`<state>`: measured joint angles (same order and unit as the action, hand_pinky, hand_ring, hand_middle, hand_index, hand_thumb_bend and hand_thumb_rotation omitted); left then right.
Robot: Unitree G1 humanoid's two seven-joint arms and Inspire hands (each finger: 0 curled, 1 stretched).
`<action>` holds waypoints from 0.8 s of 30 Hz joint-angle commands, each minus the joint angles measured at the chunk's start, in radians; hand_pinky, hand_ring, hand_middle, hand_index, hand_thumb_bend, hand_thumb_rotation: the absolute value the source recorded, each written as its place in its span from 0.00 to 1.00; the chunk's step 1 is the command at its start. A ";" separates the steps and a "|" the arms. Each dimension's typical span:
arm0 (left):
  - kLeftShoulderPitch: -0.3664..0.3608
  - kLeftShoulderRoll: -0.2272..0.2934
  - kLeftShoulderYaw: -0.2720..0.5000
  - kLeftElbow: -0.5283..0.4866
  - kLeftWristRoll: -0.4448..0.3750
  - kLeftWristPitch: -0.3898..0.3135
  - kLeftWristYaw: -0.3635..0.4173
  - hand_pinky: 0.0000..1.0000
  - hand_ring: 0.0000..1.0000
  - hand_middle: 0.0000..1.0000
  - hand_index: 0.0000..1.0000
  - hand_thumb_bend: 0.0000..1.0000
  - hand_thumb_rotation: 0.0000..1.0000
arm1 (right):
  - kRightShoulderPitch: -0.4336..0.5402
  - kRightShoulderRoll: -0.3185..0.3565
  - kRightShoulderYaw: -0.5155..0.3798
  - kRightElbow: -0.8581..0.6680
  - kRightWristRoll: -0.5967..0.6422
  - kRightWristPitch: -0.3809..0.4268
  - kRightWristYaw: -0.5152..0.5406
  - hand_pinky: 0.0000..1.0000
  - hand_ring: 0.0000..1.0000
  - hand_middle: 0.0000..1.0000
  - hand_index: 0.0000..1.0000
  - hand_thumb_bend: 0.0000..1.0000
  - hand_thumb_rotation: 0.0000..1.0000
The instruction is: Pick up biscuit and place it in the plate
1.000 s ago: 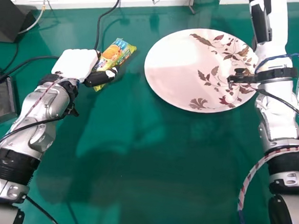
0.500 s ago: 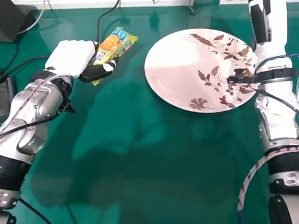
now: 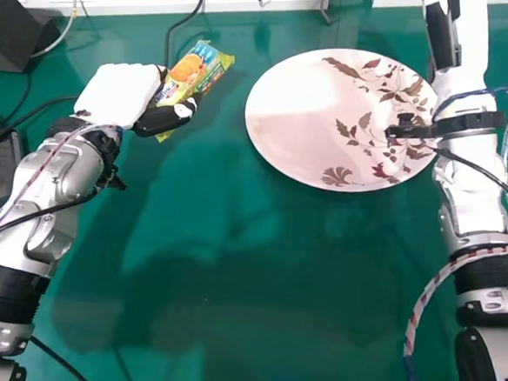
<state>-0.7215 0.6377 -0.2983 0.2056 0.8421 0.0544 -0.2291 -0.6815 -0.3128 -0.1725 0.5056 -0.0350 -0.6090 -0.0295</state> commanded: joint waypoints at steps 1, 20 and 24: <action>0.011 0.010 0.015 -0.010 -0.006 -0.002 0.003 0.20 0.26 0.43 0.51 0.52 0.00 | -0.005 -0.001 -0.002 0.007 0.005 -0.014 0.001 0.58 0.77 0.81 0.84 0.92 0.30; 0.019 0.011 0.019 -0.030 -0.005 0.004 -0.004 0.20 0.26 0.43 0.51 0.52 0.00 | 0.004 -0.002 -0.005 -0.008 0.008 -0.011 0.005 0.58 0.77 0.81 0.84 0.92 0.30; 0.021 0.012 0.020 -0.034 -0.005 0.005 -0.007 0.20 0.26 0.43 0.51 0.52 0.00 | 0.005 -0.002 -0.005 -0.012 0.009 -0.009 0.006 0.58 0.77 0.81 0.84 0.92 0.30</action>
<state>-0.7145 0.6378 -0.2945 0.1944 0.8423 0.0566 -0.2312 -0.6820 -0.3128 -0.1728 0.5035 -0.0346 -0.6090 -0.0253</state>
